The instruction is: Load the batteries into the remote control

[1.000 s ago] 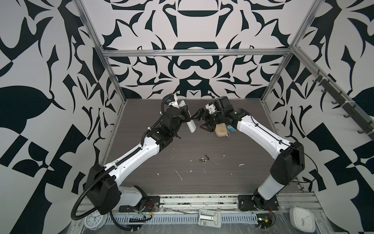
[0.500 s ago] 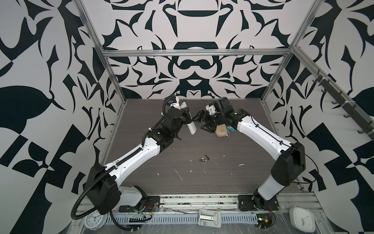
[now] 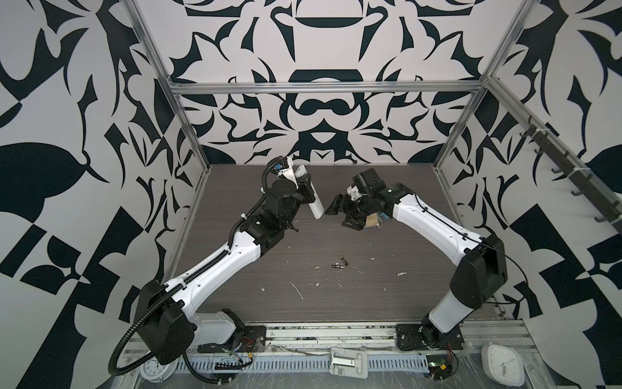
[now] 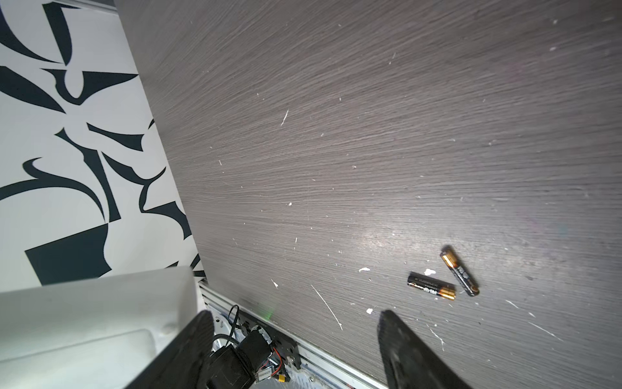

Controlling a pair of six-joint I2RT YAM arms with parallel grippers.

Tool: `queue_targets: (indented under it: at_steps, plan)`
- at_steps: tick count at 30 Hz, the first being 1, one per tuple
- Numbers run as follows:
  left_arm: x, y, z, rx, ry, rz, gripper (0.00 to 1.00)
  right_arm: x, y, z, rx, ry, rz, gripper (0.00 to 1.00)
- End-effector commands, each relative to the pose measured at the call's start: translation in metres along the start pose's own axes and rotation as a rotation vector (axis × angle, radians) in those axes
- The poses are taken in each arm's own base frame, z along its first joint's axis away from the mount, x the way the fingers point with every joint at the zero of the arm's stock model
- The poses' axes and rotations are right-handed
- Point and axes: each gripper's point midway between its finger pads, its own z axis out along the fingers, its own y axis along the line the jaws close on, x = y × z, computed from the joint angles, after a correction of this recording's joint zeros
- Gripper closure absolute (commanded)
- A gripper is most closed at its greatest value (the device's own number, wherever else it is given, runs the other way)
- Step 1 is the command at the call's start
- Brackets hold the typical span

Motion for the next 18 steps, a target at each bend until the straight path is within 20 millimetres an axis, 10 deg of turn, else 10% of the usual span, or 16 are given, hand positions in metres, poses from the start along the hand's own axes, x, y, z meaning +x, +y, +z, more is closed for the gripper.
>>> queue_targets:
  at_steps: [1, 18]
  plan:
    - [-0.019, -0.006, -0.006, 0.017, -0.058, -0.013, 1.00, -0.002, 0.010, -0.011, -0.021, -0.027, -0.040, 0.19]
    - [-0.035, -0.009, -0.017, 0.060, -0.132, -0.141, 1.00, -0.013, 0.099, -0.076, -0.376, -0.055, 0.082, 0.05]
